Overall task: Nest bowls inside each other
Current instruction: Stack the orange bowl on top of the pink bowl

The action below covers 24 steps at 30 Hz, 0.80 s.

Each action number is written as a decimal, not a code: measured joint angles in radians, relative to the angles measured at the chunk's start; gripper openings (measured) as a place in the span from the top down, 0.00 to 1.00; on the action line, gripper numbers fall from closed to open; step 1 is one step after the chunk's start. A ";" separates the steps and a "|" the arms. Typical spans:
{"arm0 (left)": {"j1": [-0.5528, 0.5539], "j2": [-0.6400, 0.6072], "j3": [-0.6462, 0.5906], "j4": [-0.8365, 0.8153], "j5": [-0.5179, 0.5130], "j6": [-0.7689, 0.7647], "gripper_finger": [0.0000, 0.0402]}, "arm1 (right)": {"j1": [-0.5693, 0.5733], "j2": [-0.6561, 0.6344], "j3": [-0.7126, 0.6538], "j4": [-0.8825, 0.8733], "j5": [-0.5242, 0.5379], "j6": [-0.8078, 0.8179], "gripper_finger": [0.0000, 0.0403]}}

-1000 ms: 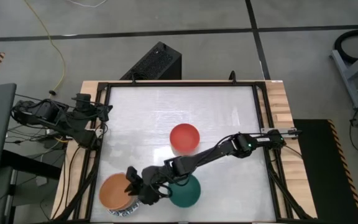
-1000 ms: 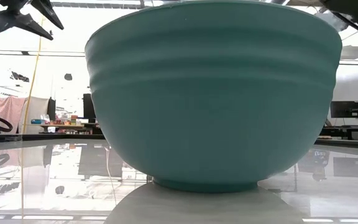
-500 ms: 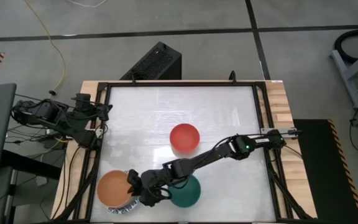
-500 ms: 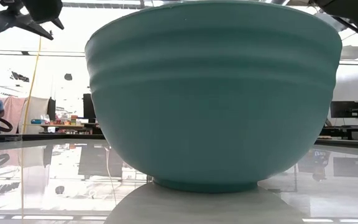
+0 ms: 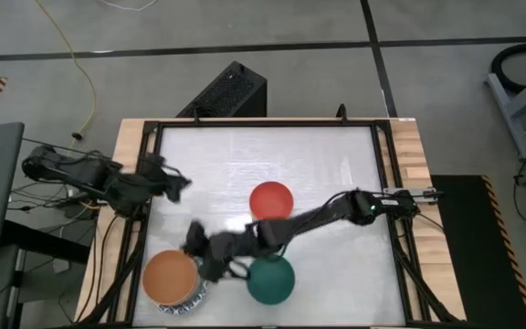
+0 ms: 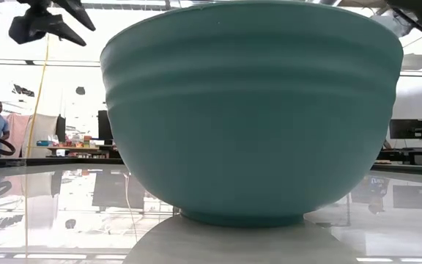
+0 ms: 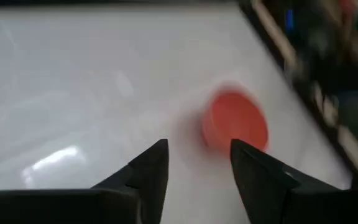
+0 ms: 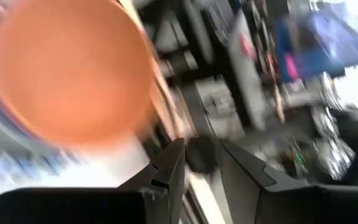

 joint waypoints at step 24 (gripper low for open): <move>-0.674 0.117 0.154 -0.030 0.307 -0.399 1.00 | -0.300 -0.701 0.002 -1.020 -0.026 0.787 0.71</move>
